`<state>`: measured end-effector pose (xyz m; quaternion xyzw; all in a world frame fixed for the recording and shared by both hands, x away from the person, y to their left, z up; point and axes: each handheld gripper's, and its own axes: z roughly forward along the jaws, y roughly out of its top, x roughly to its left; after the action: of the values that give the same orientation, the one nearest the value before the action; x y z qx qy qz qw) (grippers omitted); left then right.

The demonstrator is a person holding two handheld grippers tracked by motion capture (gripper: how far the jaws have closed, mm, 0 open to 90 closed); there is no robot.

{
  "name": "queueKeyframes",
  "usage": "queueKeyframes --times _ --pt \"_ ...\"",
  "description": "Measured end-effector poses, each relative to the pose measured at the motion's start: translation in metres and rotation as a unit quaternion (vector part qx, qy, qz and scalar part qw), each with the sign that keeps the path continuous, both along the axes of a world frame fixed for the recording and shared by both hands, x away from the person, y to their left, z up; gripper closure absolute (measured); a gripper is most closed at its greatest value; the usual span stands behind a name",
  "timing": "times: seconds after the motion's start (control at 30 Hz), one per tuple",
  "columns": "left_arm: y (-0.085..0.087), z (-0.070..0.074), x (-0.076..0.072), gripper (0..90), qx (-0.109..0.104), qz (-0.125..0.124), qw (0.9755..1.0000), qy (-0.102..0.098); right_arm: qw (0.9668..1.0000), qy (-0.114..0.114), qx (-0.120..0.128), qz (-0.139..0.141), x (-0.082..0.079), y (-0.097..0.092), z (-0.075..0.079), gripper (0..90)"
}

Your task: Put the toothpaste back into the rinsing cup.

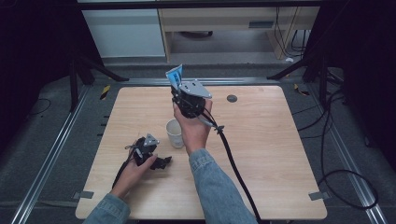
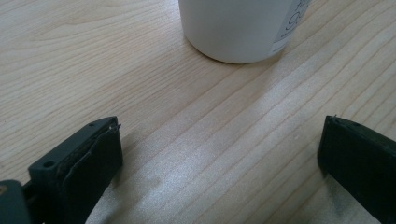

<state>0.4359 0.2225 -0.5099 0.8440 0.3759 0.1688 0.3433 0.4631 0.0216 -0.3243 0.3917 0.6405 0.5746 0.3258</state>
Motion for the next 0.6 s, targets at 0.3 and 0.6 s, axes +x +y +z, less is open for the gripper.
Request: queueKeyframes --times 0.3,0.6 --pt "0.0 0.0 0.0 0.0 0.0 0.0 1.0 0.001 1.0 -0.005 0.0 -0.002 -0.006 0.004 -0.008 72.9" --pt "0.0 0.0 0.0 0.0 0.0 0.0 1.0 0.0 0.9999 -0.009 0.001 -0.006 -0.01 0.004 -0.019 72.9"
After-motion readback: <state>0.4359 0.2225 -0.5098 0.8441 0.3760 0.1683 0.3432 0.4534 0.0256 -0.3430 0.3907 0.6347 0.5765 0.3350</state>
